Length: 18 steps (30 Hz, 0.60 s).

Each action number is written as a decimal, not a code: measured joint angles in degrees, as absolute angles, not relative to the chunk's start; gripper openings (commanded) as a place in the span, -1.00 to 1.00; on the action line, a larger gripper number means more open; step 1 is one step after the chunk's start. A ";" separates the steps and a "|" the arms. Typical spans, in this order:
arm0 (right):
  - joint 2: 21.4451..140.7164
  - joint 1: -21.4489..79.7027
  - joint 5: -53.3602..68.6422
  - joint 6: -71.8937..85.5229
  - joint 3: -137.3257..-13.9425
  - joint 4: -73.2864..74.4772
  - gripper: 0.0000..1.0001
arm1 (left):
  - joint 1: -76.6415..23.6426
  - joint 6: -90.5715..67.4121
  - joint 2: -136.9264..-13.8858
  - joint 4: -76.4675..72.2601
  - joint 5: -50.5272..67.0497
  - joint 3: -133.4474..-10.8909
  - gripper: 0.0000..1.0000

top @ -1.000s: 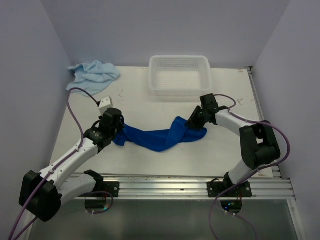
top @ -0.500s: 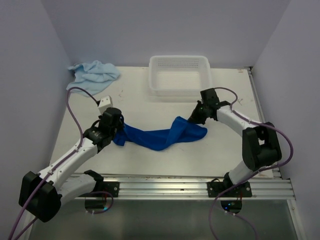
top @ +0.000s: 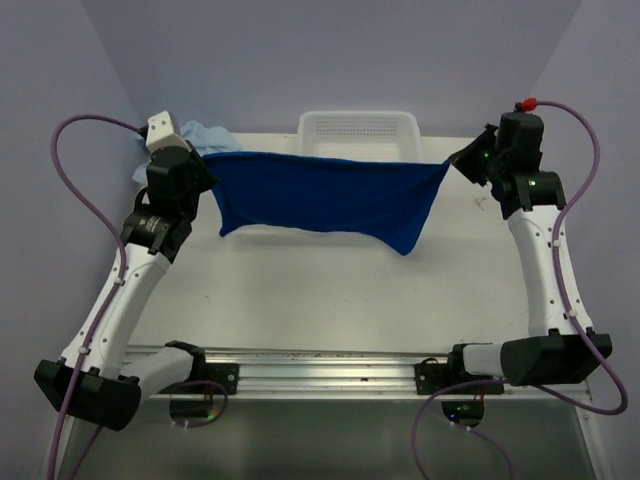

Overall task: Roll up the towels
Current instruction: Flatten the towel

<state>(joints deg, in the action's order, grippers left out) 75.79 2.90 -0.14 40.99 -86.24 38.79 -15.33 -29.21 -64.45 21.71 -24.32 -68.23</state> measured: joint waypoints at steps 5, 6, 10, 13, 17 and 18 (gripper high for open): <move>73.34 0.93 0.12 40.01 -89.27 43.62 -1.00 | -14.74 -27.18 -59.79 22.09 -15.66 -69.32 -1.00; 71.94 0.80 0.38 39.90 -88.64 44.34 -1.00 | -14.72 -26.87 -58.06 22.17 -13.67 -68.69 -1.00; 63.24 0.73 1.74 39.86 -83.59 48.27 -1.00 | -14.70 -26.30 -48.62 23.03 -6.98 -63.09 -1.00; 55.11 0.69 2.46 39.88 -80.75 53.45 -1.00 | -14.68 -26.35 -39.77 26.09 -2.59 -58.11 -1.00; 48.71 0.69 2.15 39.72 -84.86 61.63 -1.00 | -14.68 -26.41 -30.87 30.76 1.26 -56.82 -1.00; 48.36 0.69 2.11 39.66 -86.72 63.09 -1.00 | -14.68 -26.44 -29.80 31.40 1.76 -56.99 -1.00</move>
